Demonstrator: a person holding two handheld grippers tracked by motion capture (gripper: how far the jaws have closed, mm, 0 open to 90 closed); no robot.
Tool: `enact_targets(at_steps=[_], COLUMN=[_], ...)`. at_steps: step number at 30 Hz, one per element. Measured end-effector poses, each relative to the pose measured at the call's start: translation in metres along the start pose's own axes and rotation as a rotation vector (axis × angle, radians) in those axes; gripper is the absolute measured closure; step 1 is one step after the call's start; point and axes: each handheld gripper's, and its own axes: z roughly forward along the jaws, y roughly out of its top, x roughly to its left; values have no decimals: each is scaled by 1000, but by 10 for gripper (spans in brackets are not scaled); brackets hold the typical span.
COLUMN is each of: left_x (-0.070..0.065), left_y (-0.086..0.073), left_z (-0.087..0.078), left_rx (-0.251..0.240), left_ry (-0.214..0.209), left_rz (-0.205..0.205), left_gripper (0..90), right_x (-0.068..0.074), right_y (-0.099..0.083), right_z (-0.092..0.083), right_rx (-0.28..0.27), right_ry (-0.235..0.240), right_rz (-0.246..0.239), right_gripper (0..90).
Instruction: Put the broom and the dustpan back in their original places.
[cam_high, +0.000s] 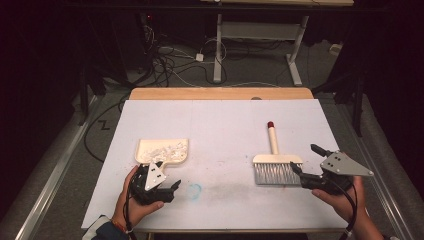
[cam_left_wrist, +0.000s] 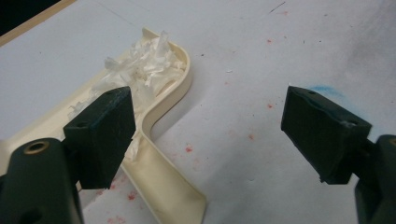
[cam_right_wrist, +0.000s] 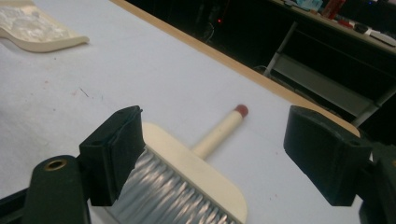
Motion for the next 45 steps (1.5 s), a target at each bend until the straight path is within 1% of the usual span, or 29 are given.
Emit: enact_targets(at_steps=[4, 6, 7, 8, 9, 10, 11, 13, 14, 15, 16, 18, 20, 21, 22, 25, 27, 29, 30, 35, 37, 39, 41, 45], left_x=[0, 0, 0, -1, -1, -2, -2, -3, -3, -3, -3, -3, -4, -5, -7, -9, -9, -10, -10, -10, -9, -9, -9, -10], left_y=[0, 1, 1, 1, 1, 1, 2, 2, 1, 1, 0, 0, 0, 0, 0, 1, 0, -1, -1, 0, 0, 0, 1, 1], left_z=[1, 0, 0, 0, 0, -1, -2, -3, -4, -5, -5, -4, -3, -2, -2, -2, -3, -3, -4, -3, -2, -1, 0, 0], left_rx=[-1, -6, -7, -7, -10, -12, -19, -21, -20, -21, -22, -18, -15, -12, -4, -5, -2, -4, -5, -6, -3, -4, 4, -1], left_ry=[-3, -3, -2, 1, 1, 1, 1, -1, 2, 5, 4, 4, 0, 0, -8, -10, -14, -13, -14, -15, -18, -19, -21, -22], left_rz=[0, 1, -1, -1, 1, 3, 1, 3, 5, 6, 9, 8, 13, 18, 14, 35, 46, 41, 43, 52, 50, 45, 54, 54], left_gripper=[173, 173, 173, 173, 173, 173, 173, 173, 173, 173, 173, 173, 173, 173, 173, 173, 173, 173, 173, 173, 173, 173, 173, 173], right_x=[0, 0, 0, 0, 1, 3, 4, 6, 8, 8, 9, 8, 7, 7, 7, 7, 7, 9, 10, 10, 10, 10, 9, 9], right_y=[-14, -21, -24, -27, -31, -34, -37, -44, -47, -49, -50, -51, -51, -51, -51, -51, -50, -48, -48, -47, -47, -48, -48, -48], right_z=[-2, -3, -4, -5, -5, -6, -6, -6, -6, -6, -7, -6, -7, -7, -8, -8, -9, -10, -11, -12, -11, -11, -12, -12], right_rx=[20, 31, 34, 36, 34, 42, 45, 53, 61, 62, 62, 67, 57, 53, 55, 58, 59, 52, 50, 44, 45, 47, 50, 43], right_ry=[5, 9, 10, 17, 27, 23, 17, 17, -1, -8, -1, 1, -2, -3, -5, 0, -5, -12, -14, -17, -9, -12, -13, -13], right_rz=[13, 7, 14, 32, 36, 30, 12, 5, -8, -19, -12, -5, -3, 5, 17, 22, 16, 11, 1, 12, 6, 10, 9, 3], right_gripper=[207, 207, 207, 207, 207, 207, 207, 207, 207, 207, 207, 205, 205, 205, 205, 205, 205, 205, 205, 205, 205, 205, 205, 205])
